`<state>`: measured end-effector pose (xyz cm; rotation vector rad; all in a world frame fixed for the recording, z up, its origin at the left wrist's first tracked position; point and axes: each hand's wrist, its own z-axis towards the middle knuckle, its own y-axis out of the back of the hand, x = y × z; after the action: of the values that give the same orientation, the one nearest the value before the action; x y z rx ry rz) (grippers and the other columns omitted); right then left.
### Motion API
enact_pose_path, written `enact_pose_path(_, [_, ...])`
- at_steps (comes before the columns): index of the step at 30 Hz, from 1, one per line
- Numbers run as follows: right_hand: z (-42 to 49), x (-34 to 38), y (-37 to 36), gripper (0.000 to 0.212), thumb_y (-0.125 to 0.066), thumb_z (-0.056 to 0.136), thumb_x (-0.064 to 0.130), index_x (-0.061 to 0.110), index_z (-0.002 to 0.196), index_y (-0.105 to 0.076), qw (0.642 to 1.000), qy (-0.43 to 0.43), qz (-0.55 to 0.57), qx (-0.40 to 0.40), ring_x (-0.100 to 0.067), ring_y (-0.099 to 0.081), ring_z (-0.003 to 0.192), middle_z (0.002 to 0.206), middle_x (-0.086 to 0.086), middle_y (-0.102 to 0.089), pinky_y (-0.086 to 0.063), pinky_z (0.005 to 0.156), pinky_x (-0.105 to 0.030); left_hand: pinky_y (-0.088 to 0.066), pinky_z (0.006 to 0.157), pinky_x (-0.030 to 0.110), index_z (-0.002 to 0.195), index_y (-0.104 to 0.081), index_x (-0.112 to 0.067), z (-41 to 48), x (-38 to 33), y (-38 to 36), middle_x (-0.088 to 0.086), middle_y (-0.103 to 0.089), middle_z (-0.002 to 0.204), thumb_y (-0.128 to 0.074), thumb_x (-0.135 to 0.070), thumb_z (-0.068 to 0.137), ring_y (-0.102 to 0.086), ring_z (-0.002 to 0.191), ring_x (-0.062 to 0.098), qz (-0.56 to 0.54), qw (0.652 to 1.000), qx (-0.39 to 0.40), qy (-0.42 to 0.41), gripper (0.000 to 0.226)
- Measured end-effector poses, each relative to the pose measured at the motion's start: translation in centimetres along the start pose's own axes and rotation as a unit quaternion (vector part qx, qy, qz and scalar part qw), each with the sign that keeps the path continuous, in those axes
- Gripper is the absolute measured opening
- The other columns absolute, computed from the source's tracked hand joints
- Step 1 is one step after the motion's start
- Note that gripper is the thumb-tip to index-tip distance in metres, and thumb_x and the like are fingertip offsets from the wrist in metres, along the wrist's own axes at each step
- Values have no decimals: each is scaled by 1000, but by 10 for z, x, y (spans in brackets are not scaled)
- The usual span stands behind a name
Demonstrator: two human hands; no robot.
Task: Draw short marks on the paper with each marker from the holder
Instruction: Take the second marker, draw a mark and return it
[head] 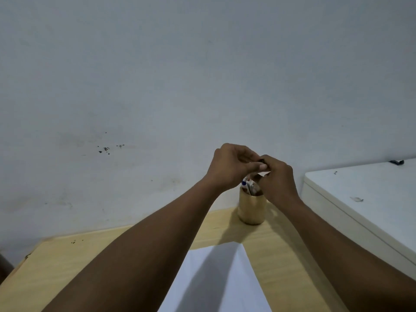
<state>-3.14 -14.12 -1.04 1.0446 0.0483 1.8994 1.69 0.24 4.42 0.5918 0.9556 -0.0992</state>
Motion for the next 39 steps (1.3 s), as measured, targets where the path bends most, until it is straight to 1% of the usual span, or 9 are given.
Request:
enact_pose_path(1, [1, -2, 1, 14, -77, 77, 1, 11, 86, -73, 1000, 3, 1, -10, -10, -69, 73, 74, 3, -73, -57, 69, -35, -64, 80, 33, 92, -81, -11, 1, -1, -5, 2, -82, 86, -88, -23, 77, -78, 81, 11, 1, 1000, -9, -9, 20])
enact_pose_path(4, [7, -3, 6, 14, -80, 80, 6, 11, 90, -73, 999, 9, 14, -35, 12, -66, 73, 71, 16, -68, -48, 66, -7, -63, 80, 27, 95, -81, -14, 8, -10, -9, -2, -81, 89, -84, -26, 81, -77, 82, 6, 17, 998, -46, -42, 19])
enact_pose_path(6, [11, -3, 10, 18, -82, 81, 12, 14, 96, -73, 999, 7, 25, -29, 13, -66, 75, 74, 18, -67, -46, 67, -4, -62, 80, 24, 97, -81, -14, 13, -14, -6, -1, -81, 91, -83, -27, 83, -76, 83, 7, 28, 997, -49, -48, 20])
enact_pose_path(12, [2, -25, 6, 12, -80, 80, 11, 17, 87, -73, 998, -47, -18, 23, -18, -71, 80, 78, 3, -73, -58, 77, -37, -60, 82, 27, 107, -78, -15, 10, 5, -8, -2, -78, 96, -82, -37, 83, -73, 91, 11, 64, 998, -27, 9, 32])
enact_pose_path(19, [-7, -45, -7, 45, -85, 78, 27, 20, 119, -68, 987, -141, -2, 77, -21, -71, 99, 99, 1, -80, -54, 93, -43, -50, 105, 40, 143, -55, -22, 5, 53, -10, 8, -57, 145, -68, -21, 94, -58, 128, 27, 236, 967, 68, 76, 51])
enact_pose_path(25, [-6, -46, 2, 51, -86, 78, 35, 19, 123, -67, 988, -135, 18, 73, -16, -67, 100, 105, 1, -75, -46, 78, -20, -56, 80, 33, 111, -77, -21, 14, 75, -27, 4, -77, 112, -72, -29, 91, -71, 98, 22, 263, 959, 75, 77, 22])
enact_pose_path(29, [-5, -44, 16, 38, -85, 79, 25, 19, 113, -71, 990, -122, 27, 64, -12, -66, 99, 99, 2, -75, -42, 77, -10, -59, 79, 38, 94, -77, -24, 18, 73, -33, -2, -78, 97, -71, -32, 88, -72, 91, 21, 265, 962, 37, 56, 12])
enact_pose_path(36, [3, -10, 9, 33, -80, 83, 30, 23, 114, -72, 993, -63, 24, 102, -8, -63, 106, 111, 10, -71, -48, 89, -26, -59, 76, 32, 91, -77, -16, 24, 32, 13, 1, -79, 88, -71, -30, 90, -73, 83, 16, 169, 984, -54, 24, 15])
enact_pose_path(39, [4, 18, -10, 22, -78, 85, 32, 28, 106, -71, 986, -51, 64, 143, -12, -69, 98, 106, 12, -72, -55, 83, -31, -57, 70, 28, 92, -76, -12, 13, 15, 52, 1, -79, 87, -71, -27, 92, -77, 77, 16, 77, 993, -67, 58, 16])
